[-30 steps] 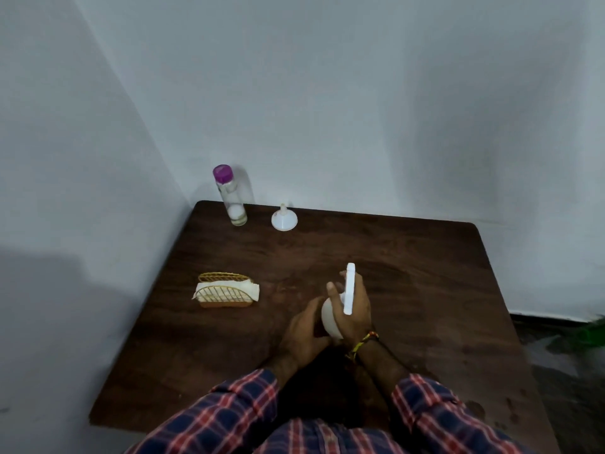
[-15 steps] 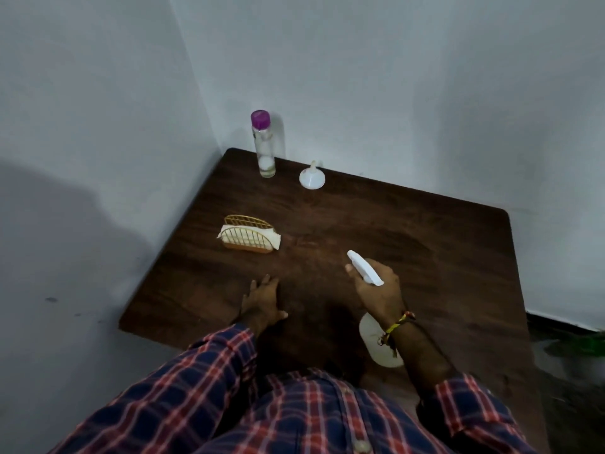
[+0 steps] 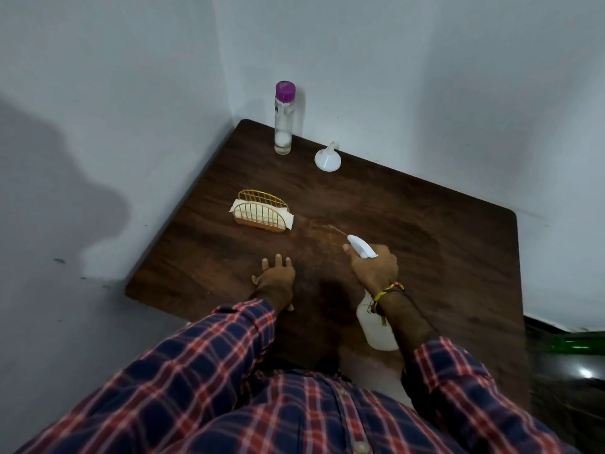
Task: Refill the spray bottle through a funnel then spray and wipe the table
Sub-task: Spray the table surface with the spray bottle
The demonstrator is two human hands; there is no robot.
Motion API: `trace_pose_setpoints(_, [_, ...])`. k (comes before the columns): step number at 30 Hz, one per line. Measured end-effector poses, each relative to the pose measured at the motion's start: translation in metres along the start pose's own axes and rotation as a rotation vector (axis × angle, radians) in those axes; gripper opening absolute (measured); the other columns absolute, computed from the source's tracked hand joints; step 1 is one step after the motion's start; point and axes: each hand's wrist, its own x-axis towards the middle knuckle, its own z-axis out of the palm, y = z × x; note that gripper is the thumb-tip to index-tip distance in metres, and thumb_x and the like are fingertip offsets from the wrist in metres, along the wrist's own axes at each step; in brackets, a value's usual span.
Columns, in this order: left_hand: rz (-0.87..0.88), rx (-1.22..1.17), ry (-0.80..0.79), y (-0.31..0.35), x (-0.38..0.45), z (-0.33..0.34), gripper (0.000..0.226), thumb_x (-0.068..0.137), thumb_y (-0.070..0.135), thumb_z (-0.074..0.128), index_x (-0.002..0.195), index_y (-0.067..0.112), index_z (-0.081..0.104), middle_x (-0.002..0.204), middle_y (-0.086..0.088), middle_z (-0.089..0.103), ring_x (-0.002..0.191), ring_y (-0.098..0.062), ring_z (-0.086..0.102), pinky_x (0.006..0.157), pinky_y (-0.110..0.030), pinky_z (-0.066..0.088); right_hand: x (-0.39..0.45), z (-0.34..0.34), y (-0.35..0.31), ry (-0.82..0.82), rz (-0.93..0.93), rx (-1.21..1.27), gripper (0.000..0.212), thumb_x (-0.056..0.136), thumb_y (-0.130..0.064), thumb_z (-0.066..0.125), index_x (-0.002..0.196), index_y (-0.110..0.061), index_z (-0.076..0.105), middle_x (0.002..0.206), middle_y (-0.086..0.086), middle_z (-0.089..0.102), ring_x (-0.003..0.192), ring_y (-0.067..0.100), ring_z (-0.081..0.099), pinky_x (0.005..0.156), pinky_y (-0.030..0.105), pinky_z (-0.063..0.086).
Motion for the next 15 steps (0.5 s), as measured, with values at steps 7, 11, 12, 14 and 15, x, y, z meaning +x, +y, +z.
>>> trace_pose_setpoints(7, [-0.008, 0.020, 0.004, 0.000, 0.001, 0.002, 0.126, 0.072, 0.020, 0.086, 0.156, 0.017, -0.007, 0.164, -0.007, -0.016, 0.149, -0.040, -0.012, 0.115, -0.066, 0.017, -0.025, -0.006, 0.025, -0.235, -0.162, -0.201, 0.060, 0.065, -0.078, 0.057, 0.114, -0.046, 0.067, 0.093, -0.006, 0.073, 0.084, 0.023, 0.070, 0.082, 0.037, 0.058])
trace_pose_setpoints(11, [-0.008, -0.009, 0.037, 0.000, -0.001, 0.007, 0.125, 0.072, 0.019, 0.086, 0.157, 0.019, -0.006, 0.164, -0.004, -0.016, 0.150, -0.038, -0.012, 0.116, -0.065, 0.016, -0.045, -0.001, 0.044, -0.314, -0.164, -0.351, 0.058, 0.068, -0.078, 0.052, 0.114, -0.046, 0.068, 0.092, -0.008, 0.064, 0.087, 0.019, 0.066, 0.080, 0.032, 0.056])
trace_pose_setpoints(12, [-0.002, -0.014, 0.054, -0.001, -0.002, 0.009, 0.124, 0.073, 0.020, 0.086, 0.157, 0.020, -0.006, 0.164, -0.003, -0.016, 0.150, -0.038, -0.011, 0.116, -0.065, 0.015, -0.049, 0.001, 0.050, -0.323, -0.152, -0.376, 0.063, 0.066, -0.081, 0.049, 0.113, -0.045, 0.068, 0.092, -0.008, 0.059, 0.090, 0.018, 0.064, 0.080, 0.031, 0.054])
trace_pose_setpoints(14, [0.015, -0.017, 0.091, -0.005, -0.005, 0.015, 0.121, 0.075, 0.022, 0.084, 0.157, 0.020, -0.006, 0.164, -0.002, -0.015, 0.150, -0.037, -0.010, 0.117, -0.063, 0.015, -0.052, 0.002, 0.058, -0.326, -0.135, -0.433, 0.056, 0.072, -0.077, 0.051, 0.113, -0.042, 0.068, 0.089, -0.009, 0.053, 0.095, 0.019, 0.062, 0.080, 0.029, 0.051])
trace_pose_setpoints(15, [0.025, -0.015, 0.110, -0.006, -0.006, 0.018, 0.119, 0.077, 0.023, 0.082, 0.157, 0.020, -0.005, 0.164, -0.002, -0.014, 0.150, -0.037, -0.010, 0.118, -0.061, 0.015, -0.054, 0.002, 0.061, -0.317, -0.145, -0.451, 0.048, 0.078, -0.071, 0.054, 0.113, -0.040, 0.069, 0.087, -0.008, 0.051, 0.096, 0.020, 0.062, 0.079, 0.028, 0.050])
